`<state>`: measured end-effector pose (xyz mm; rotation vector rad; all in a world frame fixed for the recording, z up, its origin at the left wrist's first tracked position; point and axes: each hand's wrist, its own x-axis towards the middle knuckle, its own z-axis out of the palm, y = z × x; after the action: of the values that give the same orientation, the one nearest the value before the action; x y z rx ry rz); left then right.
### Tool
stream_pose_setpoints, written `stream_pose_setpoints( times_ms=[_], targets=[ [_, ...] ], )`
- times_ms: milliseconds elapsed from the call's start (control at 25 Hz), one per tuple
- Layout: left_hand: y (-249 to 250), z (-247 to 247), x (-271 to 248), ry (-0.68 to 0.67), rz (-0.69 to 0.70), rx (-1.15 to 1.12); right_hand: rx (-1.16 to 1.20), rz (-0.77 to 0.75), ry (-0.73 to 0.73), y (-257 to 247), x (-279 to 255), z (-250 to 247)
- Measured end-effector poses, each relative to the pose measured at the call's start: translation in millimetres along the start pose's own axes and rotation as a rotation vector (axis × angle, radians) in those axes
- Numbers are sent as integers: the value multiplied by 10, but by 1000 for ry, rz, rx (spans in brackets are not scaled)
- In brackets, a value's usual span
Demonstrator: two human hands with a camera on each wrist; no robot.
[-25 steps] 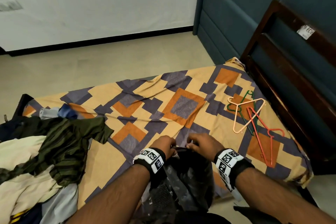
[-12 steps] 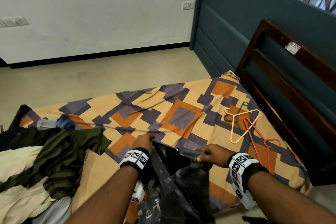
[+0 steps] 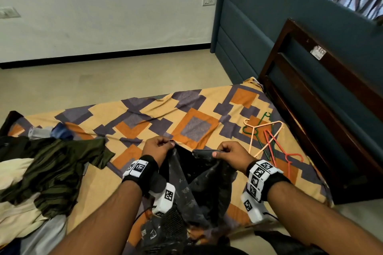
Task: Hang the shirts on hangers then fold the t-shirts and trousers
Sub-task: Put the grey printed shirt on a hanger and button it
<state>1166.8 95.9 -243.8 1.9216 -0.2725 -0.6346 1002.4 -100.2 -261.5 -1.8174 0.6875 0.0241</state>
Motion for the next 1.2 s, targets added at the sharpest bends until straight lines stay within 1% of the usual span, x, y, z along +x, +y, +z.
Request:
stream_pose_setpoints(
  times_ms=[80,120,200,280,360,440,520,680,800,920,1120,1200],
  targets=[
    [35,115,-39,-54,-15,-136,195,25,-1,-84,1,98],
    [47,168,-60,-89,-4,-156,287,39,21,-139,4,151],
    [69,249,-127,-166,47,-148,410,63,71,-240,32,259],
    [77,299,-158,-224,125,-96,455,46,97,-343,78,333],
    [95,303,-131,-266,202,-15,468,31,94,-435,121,370],
    [126,280,-80,-265,243,65,455,2,73,-474,156,375],
    [143,252,-41,-252,236,112,435,-22,35,-458,185,387],
    [193,281,-82,-308,203,151,361,-85,-18,-397,197,369],
    [223,341,-93,-276,199,247,250,-160,-49,-376,146,343],
    [220,381,-59,-257,178,281,148,-183,-8,-338,145,317],
    [144,446,-43,-288,130,182,-70,-238,22,-358,96,307],
    [150,443,-36,-312,132,164,-87,-244,59,-369,70,305]
  ],
)
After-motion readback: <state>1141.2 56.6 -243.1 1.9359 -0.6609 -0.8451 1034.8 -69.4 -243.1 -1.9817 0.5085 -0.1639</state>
